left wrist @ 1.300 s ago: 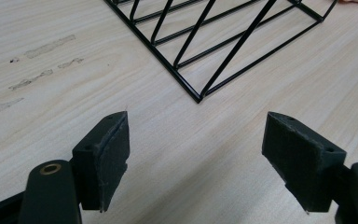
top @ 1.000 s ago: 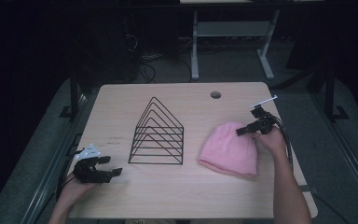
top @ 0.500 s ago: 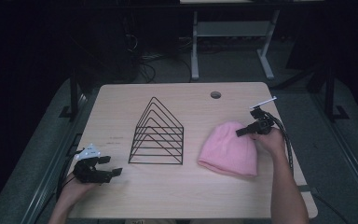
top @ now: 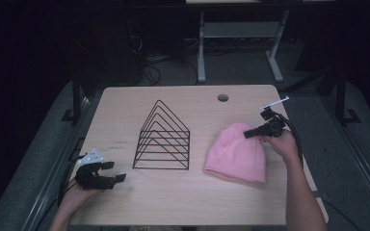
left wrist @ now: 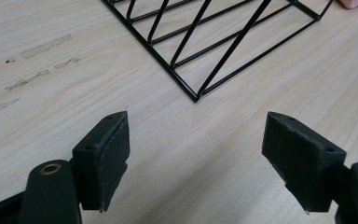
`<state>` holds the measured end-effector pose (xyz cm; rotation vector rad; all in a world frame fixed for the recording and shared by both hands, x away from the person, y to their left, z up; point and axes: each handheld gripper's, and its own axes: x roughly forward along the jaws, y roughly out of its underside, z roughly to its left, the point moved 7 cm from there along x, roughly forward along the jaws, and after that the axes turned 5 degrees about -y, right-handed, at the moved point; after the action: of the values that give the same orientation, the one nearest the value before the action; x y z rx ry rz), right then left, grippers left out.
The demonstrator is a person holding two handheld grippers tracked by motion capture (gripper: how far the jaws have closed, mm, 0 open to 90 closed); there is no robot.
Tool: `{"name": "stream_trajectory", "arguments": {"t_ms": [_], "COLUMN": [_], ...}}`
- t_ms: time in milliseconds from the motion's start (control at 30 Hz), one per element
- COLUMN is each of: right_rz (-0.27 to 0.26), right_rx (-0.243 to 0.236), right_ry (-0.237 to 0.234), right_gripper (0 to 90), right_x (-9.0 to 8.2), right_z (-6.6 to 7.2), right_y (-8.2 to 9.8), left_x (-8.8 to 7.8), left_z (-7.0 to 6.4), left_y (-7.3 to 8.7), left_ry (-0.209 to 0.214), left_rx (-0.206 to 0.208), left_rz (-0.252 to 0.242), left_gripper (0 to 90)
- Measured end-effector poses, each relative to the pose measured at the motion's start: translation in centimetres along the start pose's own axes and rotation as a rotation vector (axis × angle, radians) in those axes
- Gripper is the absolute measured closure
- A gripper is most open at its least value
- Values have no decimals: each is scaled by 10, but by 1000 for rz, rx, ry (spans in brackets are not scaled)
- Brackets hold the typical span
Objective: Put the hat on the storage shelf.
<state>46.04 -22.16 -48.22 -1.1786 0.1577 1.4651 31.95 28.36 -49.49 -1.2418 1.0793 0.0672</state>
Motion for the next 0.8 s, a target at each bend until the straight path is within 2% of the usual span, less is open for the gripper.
{"name": "stream_trajectory", "arguments": {"t_ms": [67, 200, 267, 333, 400, 467, 500, 767, 800], "right_rz": [-26, -70, -76, -95, -99, -125, -125, -138, -138], "right_rx": [-18, -47, -48, -69, -76, -101, -101, -174, -174], "right_ry": [-19, -47, -50, -56, -56, -61, -61, -38, -38], "right_gripper": [776, 775, 775, 776, 776, 776, 776, 777, 777], "right_x": [-6, -23, -25, -37, -40, -52, -52, -79, -79], "right_z": [4, 16, 18, 26, 28, 38, 38, 66, 66], "right_y": [-1, -4, -4, -8, -8, -13, -13, -21, -21], "left_x": [0, 0, 1, 0, 0, -1, -2, -8, -9], "left_z": [-1, -2, -3, -3, -4, -5, -6, -11, -11], "left_y": [-1, -1, -1, -1, -1, -2, -3, -11, -12], "left_ry": [2, 5, 10, 17, 21, 34, 38, 58, 61], "left_rx": [-9, 0, 0, 2, 8, 10, 10, 28, 31], "left_rz": [-6, -3, -4, -3, -3, -7, -11, -12, -12], "left_gripper": [234, 234, 234, 235, 235, 243, 243, 268, 268]}}
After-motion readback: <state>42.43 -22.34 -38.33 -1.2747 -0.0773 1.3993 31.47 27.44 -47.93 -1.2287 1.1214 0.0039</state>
